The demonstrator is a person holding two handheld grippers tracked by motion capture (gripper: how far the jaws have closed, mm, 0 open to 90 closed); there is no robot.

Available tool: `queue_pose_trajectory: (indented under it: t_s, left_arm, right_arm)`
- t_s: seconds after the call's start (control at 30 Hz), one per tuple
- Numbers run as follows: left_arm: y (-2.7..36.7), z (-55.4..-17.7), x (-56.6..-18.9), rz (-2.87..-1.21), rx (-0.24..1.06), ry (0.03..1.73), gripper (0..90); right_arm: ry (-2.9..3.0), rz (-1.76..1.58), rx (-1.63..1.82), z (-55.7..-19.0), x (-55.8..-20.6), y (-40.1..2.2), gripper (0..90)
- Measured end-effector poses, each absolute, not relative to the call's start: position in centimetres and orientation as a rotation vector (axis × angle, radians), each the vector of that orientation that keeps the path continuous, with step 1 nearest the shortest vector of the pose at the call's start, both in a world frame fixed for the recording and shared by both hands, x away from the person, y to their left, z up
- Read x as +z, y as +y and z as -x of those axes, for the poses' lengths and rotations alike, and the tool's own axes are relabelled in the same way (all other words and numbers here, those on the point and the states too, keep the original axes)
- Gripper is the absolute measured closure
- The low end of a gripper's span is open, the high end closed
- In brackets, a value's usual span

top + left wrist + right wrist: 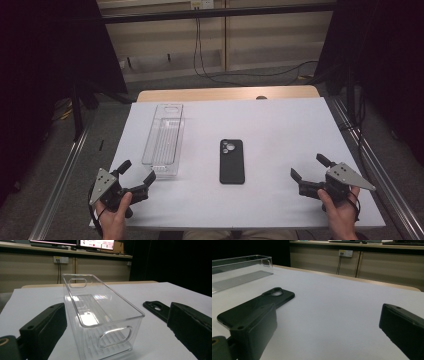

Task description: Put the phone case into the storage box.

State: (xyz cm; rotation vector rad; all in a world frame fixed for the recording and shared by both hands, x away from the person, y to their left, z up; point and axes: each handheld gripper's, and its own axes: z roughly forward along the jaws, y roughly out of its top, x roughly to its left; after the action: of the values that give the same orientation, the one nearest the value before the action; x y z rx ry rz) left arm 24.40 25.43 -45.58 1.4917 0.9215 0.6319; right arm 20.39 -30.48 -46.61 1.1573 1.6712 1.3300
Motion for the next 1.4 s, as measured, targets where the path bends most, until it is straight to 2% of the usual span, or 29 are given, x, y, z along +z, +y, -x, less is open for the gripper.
queue_pose_trajectory:
  t_s: [0.5, 1.4]
  left_arm:
    - [25.6, -24.0, -45.5, -1.504, 0.650, 0.942, 2.8]
    - [25.7, -24.1, -45.6, -1.514, 0.636, 0.934, 2.8]
  right_arm:
    - [1.690, -1.163, 1.353, -20.1, -46.6, -30.6, 0.5]
    - [1.758, -1.095, 1.441, -21.3, -46.4, -27.7, 0.0]
